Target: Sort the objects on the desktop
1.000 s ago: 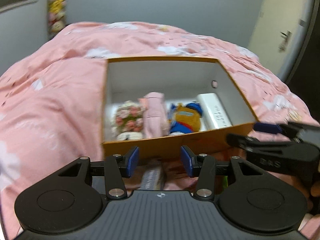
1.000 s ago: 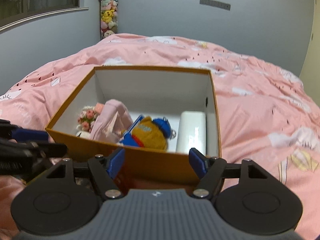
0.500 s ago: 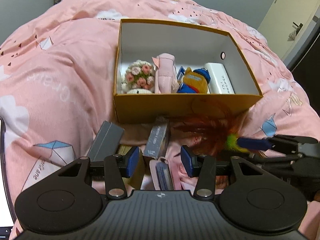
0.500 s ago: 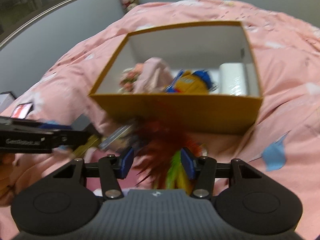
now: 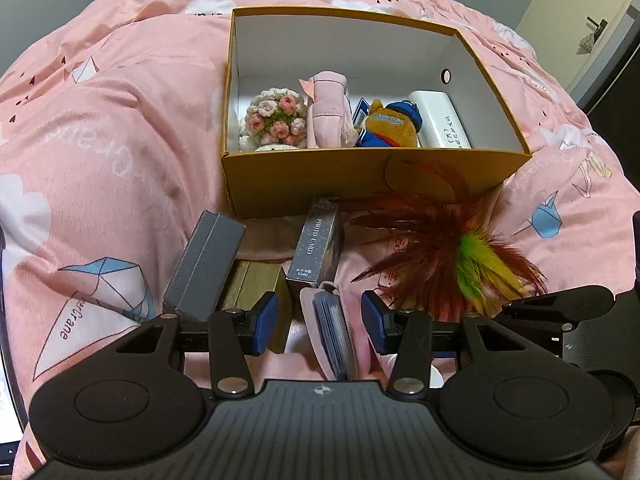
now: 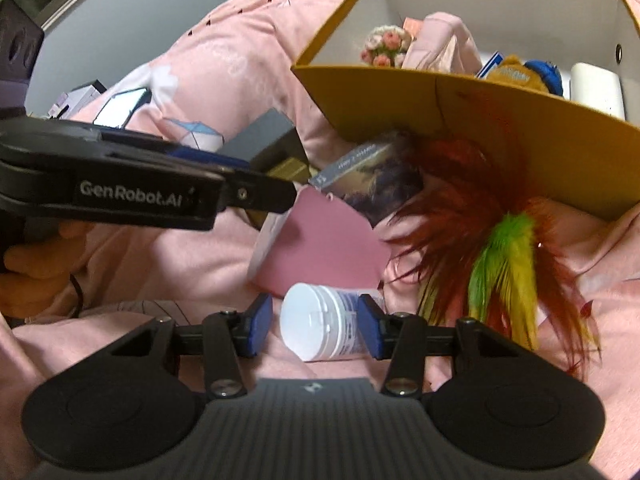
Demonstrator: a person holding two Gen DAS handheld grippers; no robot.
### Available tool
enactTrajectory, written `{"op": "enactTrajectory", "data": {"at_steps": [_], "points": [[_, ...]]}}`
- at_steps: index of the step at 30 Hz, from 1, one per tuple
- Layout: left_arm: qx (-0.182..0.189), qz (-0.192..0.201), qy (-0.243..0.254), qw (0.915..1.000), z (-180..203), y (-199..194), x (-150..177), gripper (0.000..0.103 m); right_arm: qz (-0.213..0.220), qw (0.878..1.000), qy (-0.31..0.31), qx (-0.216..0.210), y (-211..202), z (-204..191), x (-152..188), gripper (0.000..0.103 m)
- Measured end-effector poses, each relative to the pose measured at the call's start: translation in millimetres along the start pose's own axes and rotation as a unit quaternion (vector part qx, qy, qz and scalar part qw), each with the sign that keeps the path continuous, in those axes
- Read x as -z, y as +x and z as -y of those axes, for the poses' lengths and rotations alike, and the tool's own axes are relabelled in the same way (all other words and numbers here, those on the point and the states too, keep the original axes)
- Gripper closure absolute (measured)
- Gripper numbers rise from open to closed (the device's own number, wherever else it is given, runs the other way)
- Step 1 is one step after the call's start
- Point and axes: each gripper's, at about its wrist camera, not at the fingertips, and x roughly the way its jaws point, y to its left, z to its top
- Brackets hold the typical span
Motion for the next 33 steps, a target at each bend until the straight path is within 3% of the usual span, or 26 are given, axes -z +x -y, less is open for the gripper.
{"op": "enactTrajectory", "data": {"at_steps": [6, 8, 11, 25, 33], "points": [[0.004, -0.001, 0.006, 1.0, 3, 0, 0, 0.049, 0.014, 0.999, 0.017, 0.031, -9, 9, 0, 0.057], [0.006, -0.002, 0.01, 0.9999, 4, 1, 1, 0.049, 0.025, 0.997, 0.026, 0.064, -13, 13, 0, 0.067], [0.009, -0.008, 0.014, 0.9998, 5, 3, 2, 0.05, 0.023, 0.994, 0.049, 0.1, -14, 26, 1, 0.068], [0.017, -0.068, 0.01, 0.9975, 5, 31, 10, 0.049, -0.042, 0.996, 0.07, 0.039, 19, 38, 8, 0.064], [0.01, -0.082, 0.029, 0.9962, 12, 41, 12, 0.05, -0.052, 0.995, 0.082, 0.023, 37, 44, 9, 0.064]]}}
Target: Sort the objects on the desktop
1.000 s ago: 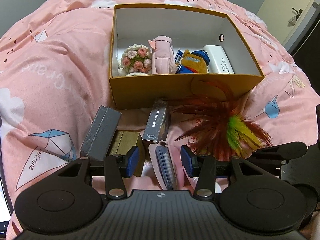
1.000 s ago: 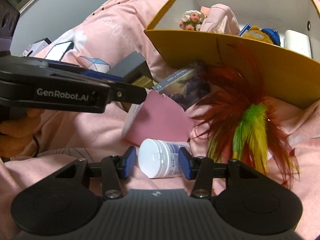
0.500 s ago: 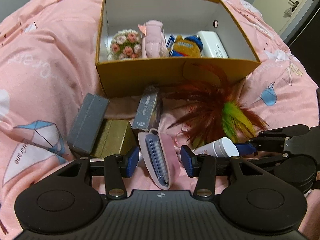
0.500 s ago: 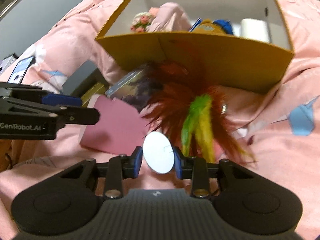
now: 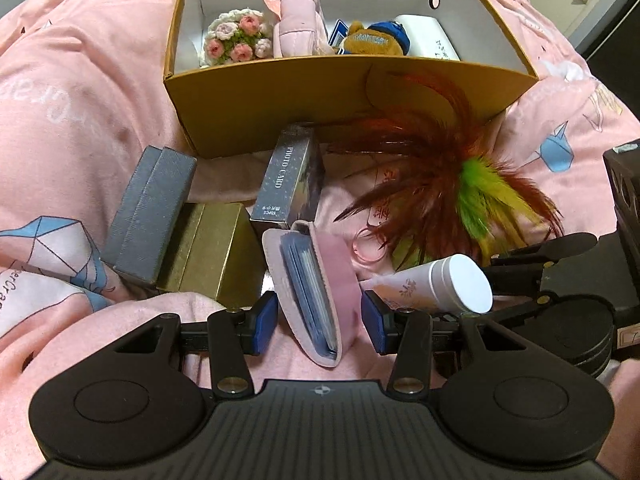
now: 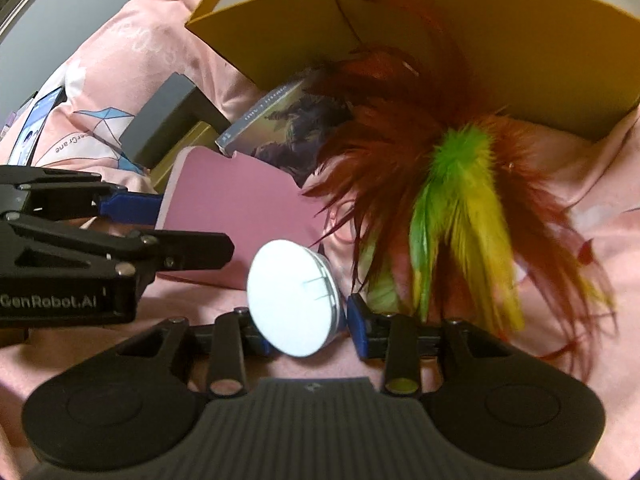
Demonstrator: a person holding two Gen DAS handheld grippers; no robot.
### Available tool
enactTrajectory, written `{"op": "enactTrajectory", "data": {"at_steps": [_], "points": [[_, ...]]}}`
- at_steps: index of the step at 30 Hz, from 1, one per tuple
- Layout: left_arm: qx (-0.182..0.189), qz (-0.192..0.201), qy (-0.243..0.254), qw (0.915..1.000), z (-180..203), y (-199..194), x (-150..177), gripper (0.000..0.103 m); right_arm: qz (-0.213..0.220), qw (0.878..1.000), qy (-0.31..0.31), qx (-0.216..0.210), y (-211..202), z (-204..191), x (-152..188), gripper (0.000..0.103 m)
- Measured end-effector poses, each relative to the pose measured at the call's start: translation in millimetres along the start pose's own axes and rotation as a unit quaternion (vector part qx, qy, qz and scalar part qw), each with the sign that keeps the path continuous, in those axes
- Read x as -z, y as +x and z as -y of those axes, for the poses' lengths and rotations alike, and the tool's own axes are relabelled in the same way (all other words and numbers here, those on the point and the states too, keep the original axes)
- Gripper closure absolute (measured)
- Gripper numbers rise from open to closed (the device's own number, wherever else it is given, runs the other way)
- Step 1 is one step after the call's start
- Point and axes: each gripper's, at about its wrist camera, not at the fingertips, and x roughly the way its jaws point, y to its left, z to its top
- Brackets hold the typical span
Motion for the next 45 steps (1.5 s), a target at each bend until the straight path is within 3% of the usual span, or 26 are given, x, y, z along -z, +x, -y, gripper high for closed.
{"op": "enactTrajectory", "data": {"at_steps": [5, 15, 22, 29, 33, 39, 45], "points": [[0.001, 0.001, 0.0, 1.0, -2, -3, -1, 0.05, 0.023, 0.999, -0.012, 0.027, -13, -4, 1, 0.075], [0.0, 0.011, 0.001, 0.9999, -2, -11, -7, 0.049, 0.142, 0.986, -0.064, 0.066, -75, -20, -4, 0.076], [-0.002, 0.014, 0.005, 0.9999, -1, -13, -8, 0.049, 0.164, 0.981, -0.078, 0.064, -101, -17, -16, 0.076], [-0.003, 0.015, 0.01, 0.9998, 1, -13, -8, 0.049, 0.113, 0.99, -0.085, 0.008, -121, -6, -24, 0.076], [-0.003, 0.015, 0.011, 0.9998, 1, -13, -8, 0.049, 0.072, 0.992, -0.104, 0.029, -119, -4, -21, 0.076], [-0.002, 0.014, 0.012, 0.9998, 1, -14, -8, 0.049, 0.003, 0.992, -0.122, 0.024, -109, 1, -17, 0.075], [-0.002, 0.013, 0.014, 0.9998, 1, -13, -8, 0.049, -0.014, 0.993, -0.117, 0.023, -78, 1, -14, 0.076]]}}
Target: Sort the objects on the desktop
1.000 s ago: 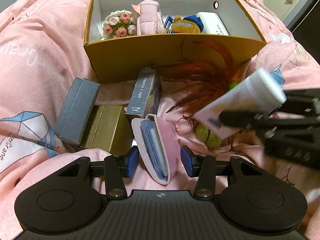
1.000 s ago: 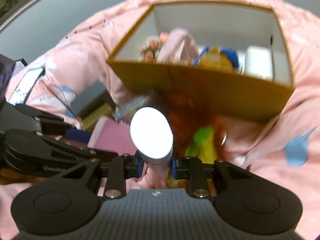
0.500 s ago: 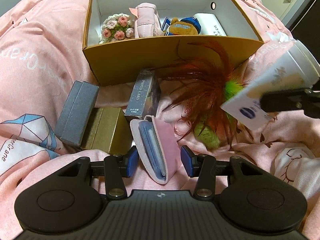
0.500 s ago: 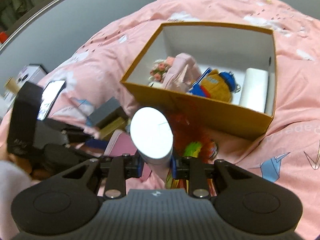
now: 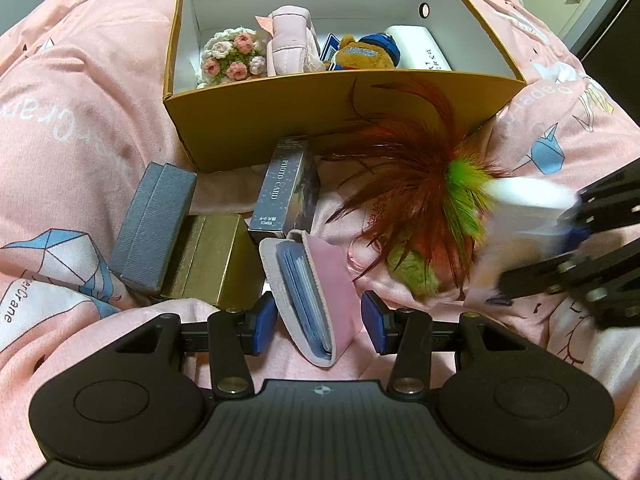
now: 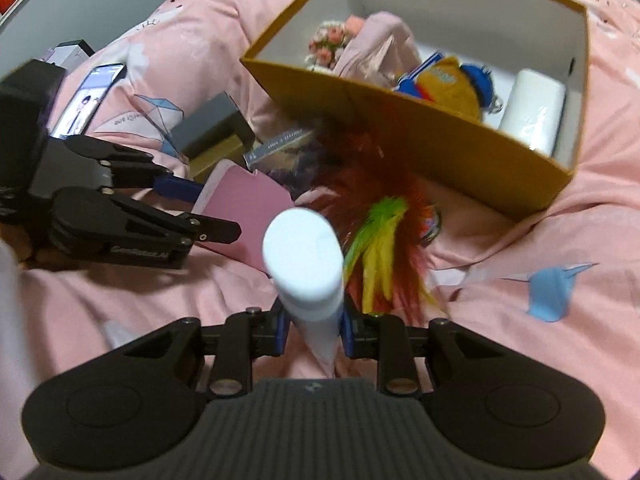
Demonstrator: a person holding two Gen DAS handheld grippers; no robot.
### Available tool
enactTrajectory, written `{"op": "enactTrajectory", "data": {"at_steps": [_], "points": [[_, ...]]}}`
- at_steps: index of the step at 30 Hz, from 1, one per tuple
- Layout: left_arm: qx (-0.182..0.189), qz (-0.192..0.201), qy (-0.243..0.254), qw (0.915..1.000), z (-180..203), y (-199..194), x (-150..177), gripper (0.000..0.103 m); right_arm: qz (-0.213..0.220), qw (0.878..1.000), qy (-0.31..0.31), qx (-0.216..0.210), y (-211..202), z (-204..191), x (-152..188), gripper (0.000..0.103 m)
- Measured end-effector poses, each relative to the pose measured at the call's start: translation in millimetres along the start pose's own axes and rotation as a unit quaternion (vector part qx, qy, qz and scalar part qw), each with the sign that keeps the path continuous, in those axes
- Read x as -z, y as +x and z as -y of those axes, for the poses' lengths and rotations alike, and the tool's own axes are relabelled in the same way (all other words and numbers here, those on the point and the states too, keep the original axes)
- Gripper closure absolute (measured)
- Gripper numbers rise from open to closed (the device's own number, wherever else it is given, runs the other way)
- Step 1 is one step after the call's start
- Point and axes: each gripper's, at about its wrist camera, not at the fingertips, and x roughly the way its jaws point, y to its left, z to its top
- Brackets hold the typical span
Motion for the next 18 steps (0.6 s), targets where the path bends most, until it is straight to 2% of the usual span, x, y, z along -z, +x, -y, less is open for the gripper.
{"op": "enactTrajectory", "data": {"at_steps": [7, 10, 12, 13, 14, 18], "points": [[0.003, -0.004, 0.0, 1.0, -2, 1, 0, 0.049, 0.004, 0.999, 0.051, -0.014, 24, 10, 9, 0.075], [0.004, -0.005, -0.001, 1.0, -3, 1, 0, 0.049, 0.022, 0.998, 0.062, -0.011, 25, 10, 12, 0.075], [0.004, -0.005, -0.001, 1.0, -3, 1, 0, 0.049, 0.037, 0.998, 0.057, 0.001, 25, 8, 13, 0.071], [0.005, -0.006, -0.002, 1.0, -3, 1, 0, 0.05, 0.041, 0.998, 0.057, 0.005, 26, 8, 12, 0.063], [0.006, -0.007, -0.003, 1.0, -4, 2, 0, 0.049, 0.042, 0.997, 0.059, 0.01, 28, 8, 12, 0.059], [0.014, -0.011, -0.012, 0.9998, -7, 4, 0, 0.05, 0.024, 0.996, 0.085, 0.004, 40, 13, 14, 0.061]]}}
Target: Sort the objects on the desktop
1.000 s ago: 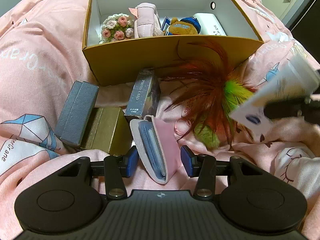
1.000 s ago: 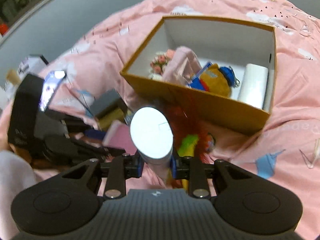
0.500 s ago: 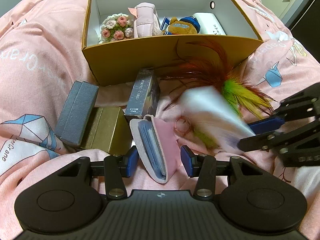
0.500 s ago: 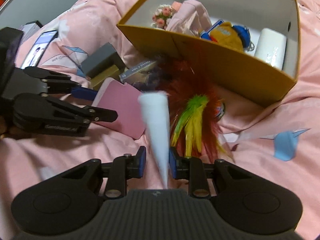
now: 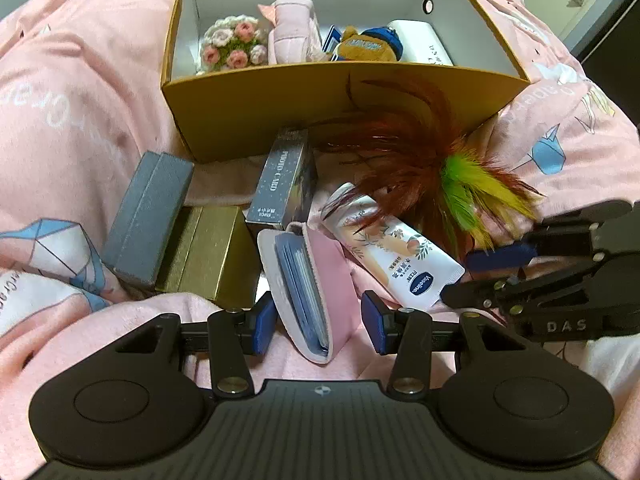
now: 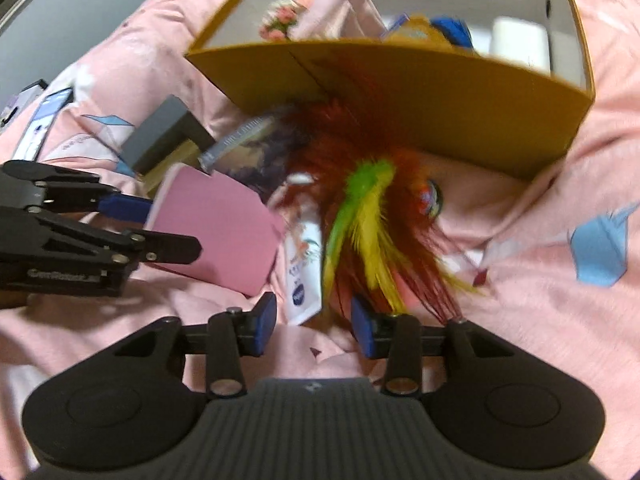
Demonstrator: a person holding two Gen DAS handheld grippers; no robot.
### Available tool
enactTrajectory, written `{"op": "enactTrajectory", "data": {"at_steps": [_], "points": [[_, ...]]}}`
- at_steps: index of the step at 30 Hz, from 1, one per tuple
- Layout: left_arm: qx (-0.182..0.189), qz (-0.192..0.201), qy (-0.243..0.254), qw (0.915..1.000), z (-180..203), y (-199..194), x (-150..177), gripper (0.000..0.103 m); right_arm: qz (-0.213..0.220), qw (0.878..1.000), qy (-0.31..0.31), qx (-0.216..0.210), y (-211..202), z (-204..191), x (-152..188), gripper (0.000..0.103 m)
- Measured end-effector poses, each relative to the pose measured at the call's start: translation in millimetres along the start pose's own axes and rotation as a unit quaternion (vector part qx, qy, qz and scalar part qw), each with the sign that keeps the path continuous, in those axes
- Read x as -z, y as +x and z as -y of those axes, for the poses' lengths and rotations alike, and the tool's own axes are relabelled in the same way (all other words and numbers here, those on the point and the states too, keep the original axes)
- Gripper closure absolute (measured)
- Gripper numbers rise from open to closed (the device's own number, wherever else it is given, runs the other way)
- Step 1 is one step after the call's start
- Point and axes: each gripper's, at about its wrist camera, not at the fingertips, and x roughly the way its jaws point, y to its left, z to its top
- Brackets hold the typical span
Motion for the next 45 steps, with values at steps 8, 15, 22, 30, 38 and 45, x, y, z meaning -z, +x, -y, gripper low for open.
{"op": "enactTrajectory", "data": {"at_steps": [8, 15, 22, 30, 38, 45], "points": [[0.0, 0.035, 0.009, 0.9993, 2, -5, -2, 0.068, 0.032, 0.999, 0.004, -0.025, -9, -9, -1, 0.095], [-0.002, 0.038, 0.021, 0.999, 8, -1, -4, 0.068, 0.026, 0.999, -0.013, -0.017, 8, -26, -13, 0.095], [-0.009, 0.019, 0.036, 0.9991, 11, 4, -3, 0.068, 0.026, 1.0, -0.012, -0.003, 8, -27, -7, 0.095], [-0.003, 0.02, 0.033, 0.9992, 9, 1, 0, 0.07, 0.076, 0.997, -0.013, 0.014, -7, -28, -5, 0.098], [0.024, 0.058, 0.015, 0.9979, 2, -14, -4, 0.08, 0.133, 0.991, -0.002, 0.005, -35, -22, -13, 0.099], [0.023, 0.087, 0.008, 0.9959, -1, -32, -14, 0.083, 0.146, 0.988, 0.039, -0.04, -55, -12, -23, 0.099]]}}
